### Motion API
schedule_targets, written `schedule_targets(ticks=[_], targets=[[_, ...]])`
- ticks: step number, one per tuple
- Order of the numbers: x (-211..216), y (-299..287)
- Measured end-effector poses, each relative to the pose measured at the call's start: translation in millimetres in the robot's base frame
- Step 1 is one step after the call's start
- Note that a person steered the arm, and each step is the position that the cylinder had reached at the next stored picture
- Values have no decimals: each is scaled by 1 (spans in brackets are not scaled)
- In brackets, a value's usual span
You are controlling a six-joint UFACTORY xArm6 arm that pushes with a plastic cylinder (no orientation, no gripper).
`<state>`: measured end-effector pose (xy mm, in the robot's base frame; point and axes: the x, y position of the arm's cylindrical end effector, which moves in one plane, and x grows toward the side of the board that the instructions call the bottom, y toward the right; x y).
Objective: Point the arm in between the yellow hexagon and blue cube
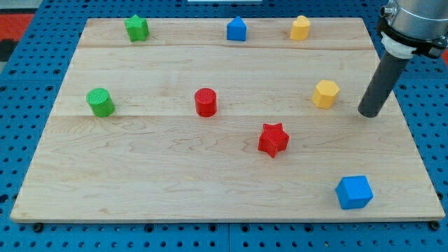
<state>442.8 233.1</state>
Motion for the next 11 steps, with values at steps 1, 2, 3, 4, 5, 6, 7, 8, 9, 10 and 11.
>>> schedule_targets(ticks=[1, 2, 3, 4, 5, 6, 7, 8, 9, 10, 11], targets=[[0, 5], [0, 9], [0, 9], [0, 11], [0, 12], [0, 13], [0, 13], [0, 15], [0, 15], [11, -1], [34, -33]])
